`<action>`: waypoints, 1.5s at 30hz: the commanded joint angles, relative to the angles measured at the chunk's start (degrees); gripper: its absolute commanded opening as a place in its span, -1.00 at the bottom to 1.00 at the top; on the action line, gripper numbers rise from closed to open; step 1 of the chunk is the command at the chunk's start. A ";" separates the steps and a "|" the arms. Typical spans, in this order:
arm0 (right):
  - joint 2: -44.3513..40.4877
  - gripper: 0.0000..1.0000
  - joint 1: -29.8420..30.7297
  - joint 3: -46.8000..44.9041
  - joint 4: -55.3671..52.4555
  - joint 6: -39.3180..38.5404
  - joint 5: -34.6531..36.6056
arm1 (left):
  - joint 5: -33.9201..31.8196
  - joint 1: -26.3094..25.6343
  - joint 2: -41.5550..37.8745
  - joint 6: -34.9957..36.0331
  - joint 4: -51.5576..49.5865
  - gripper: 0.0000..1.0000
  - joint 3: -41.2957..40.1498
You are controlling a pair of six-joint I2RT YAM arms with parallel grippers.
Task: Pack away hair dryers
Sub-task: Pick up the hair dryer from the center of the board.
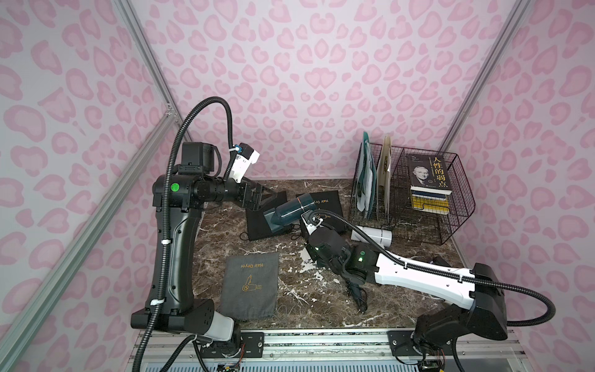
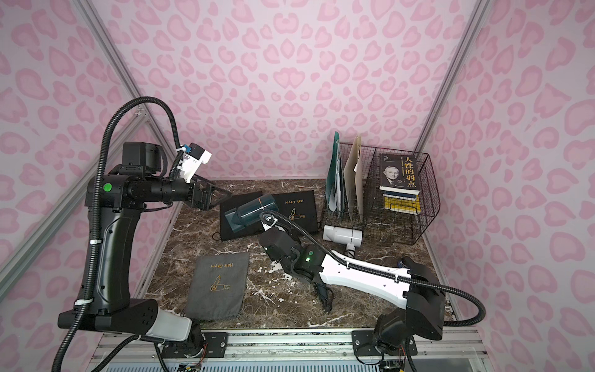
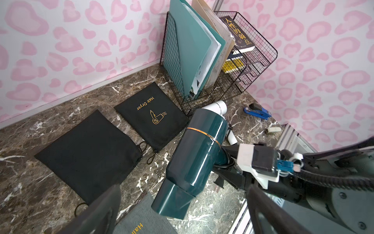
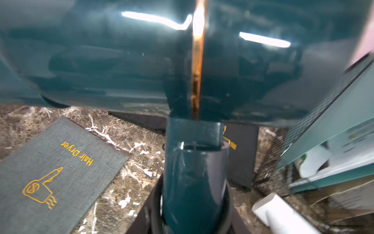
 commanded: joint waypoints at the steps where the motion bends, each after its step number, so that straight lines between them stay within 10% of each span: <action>1: -0.89 -1.00 1.19 0.86 4.28 -6.42 4.78 | 2.95 -0.90 1.27 5.85 -4.09 0.98 2.08; 23: -3.03 -1.00 11.24 1.09 9.06 -17.04 16.34 | 14.89 -2.62 1.47 28.74 -26.78 0.98 -1.37; 45: -1.03 -1.00 14.92 3.30 12.90 -23.93 20.55 | 13.30 -3.77 -0.53 34.02 -29.98 0.92 -7.60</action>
